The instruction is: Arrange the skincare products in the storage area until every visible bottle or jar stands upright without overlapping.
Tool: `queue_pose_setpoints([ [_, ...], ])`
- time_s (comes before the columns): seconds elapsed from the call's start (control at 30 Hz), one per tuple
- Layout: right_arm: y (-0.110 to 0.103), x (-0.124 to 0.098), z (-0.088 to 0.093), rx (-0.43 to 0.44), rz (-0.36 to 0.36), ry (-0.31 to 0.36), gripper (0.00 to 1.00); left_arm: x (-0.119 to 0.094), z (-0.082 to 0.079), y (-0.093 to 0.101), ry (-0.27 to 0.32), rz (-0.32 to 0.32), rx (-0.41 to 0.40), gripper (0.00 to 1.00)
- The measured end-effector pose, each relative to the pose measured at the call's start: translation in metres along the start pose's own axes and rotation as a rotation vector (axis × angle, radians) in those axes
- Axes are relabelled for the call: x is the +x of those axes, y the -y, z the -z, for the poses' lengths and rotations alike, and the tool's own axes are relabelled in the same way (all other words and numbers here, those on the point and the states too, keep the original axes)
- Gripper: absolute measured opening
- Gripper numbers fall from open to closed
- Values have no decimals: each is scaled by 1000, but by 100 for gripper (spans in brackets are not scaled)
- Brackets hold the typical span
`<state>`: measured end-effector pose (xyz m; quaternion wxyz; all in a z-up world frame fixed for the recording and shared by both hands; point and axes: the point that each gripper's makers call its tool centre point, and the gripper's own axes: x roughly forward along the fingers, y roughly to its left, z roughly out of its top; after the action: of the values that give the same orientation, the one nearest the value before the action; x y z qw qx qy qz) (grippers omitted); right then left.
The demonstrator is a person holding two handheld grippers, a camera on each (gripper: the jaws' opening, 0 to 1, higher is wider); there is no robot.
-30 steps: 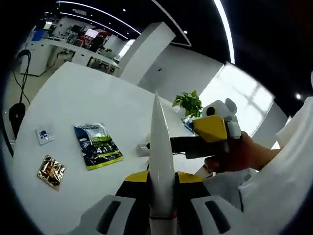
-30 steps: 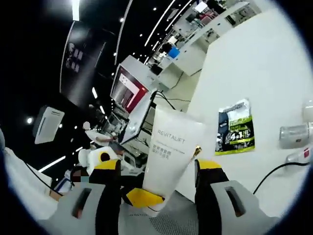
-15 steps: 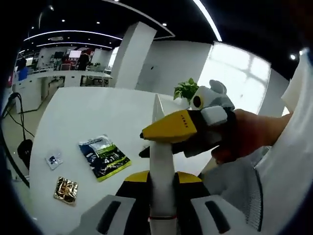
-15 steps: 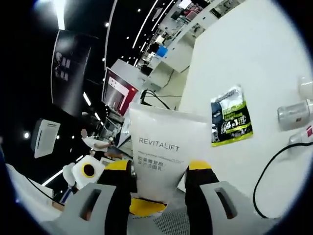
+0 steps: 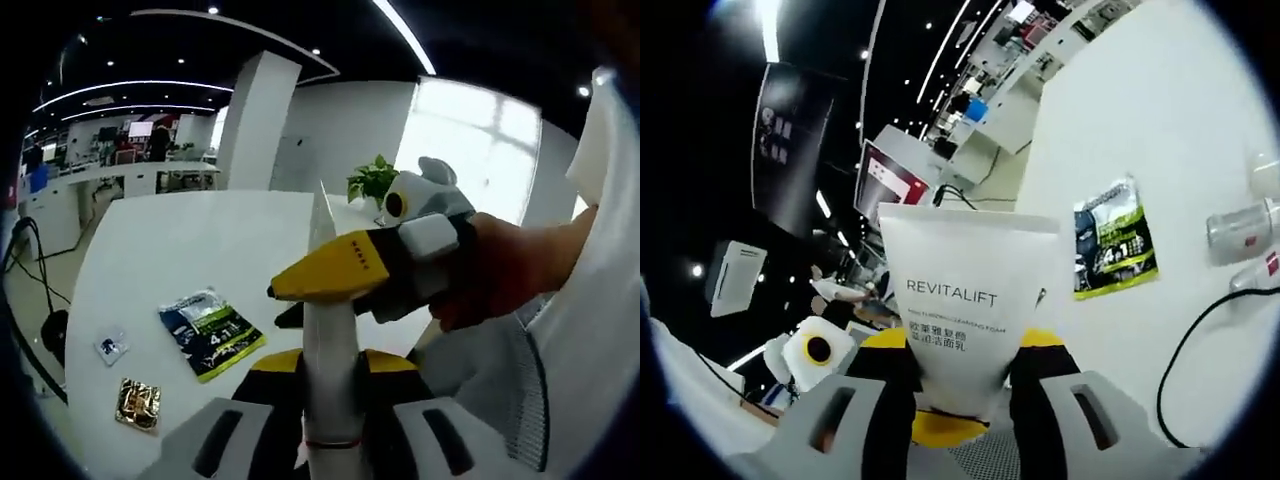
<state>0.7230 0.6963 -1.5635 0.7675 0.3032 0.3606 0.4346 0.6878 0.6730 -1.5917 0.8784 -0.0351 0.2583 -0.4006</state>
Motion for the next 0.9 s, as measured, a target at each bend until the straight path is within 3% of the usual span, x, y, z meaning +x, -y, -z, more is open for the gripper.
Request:
queue_pose_setpoints([
  [0.07, -3, 0, 0, -54, 7, -11, 32, 1, 2, 0, -13, -9, 41, 22],
  [0.23, -7, -5, -6, -118, 8, -14, 32, 0, 2, -4, -14, -20, 36, 23],
  [0.33, -5, -13, -18, -135, 23, 21, 32, 2, 17, -12, -101, -28, -91, 25],
  [0.4, -1, -18, -28, -153, 36, 40, 32, 5, 22, -16, -133, -37, -111, 26],
  [0.5, 6, -26, -41, -197, 66, 60, 32, 4, 42, -26, -257, -97, -30, 26],
  [0.57, 9, -31, -48, -217, 83, 69, 32, 3, 48, -31, -289, -118, 35, 25],
  [0.6, 12, -34, -52, -227, 97, 74, 32, 0, 55, -34, -328, -137, 4, 24],
  [0.7, 20, -39, -58, -258, 126, 76, 32, -4, 56, -50, -323, -190, -54, 22],
  [0.8, 26, -41, -60, -279, 149, 68, 32, -8, 58, -62, -344, -227, -27, 22],
  [0.9, 29, -41, -60, -283, 155, 66, 33, -7, 57, -64, -312, -226, -133, 22],
])
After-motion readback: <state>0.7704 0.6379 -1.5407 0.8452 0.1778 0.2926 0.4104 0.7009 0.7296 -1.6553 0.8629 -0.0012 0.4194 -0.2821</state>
